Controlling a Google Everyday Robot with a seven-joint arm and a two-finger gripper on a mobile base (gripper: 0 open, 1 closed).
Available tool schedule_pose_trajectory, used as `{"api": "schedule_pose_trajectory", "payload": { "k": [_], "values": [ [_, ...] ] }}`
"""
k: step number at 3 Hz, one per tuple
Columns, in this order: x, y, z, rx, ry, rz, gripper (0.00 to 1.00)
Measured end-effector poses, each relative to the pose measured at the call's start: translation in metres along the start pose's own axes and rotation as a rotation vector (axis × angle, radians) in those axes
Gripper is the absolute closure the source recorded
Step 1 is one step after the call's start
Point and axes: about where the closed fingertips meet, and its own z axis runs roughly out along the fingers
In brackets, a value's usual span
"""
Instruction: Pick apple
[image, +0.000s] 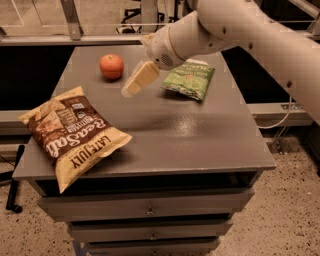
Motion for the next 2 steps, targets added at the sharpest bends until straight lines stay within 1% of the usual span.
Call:
{"api": "schedule_pose_trajectory", "payload": {
  "k": [1, 2],
  "values": [
    [-0.012, -0.02, 0.047, 0.012, -0.088, 0.021, 0.0],
    [-0.014, -0.044, 0.091, 0.041, -0.14, 0.046, 0.0]
  ]
}}
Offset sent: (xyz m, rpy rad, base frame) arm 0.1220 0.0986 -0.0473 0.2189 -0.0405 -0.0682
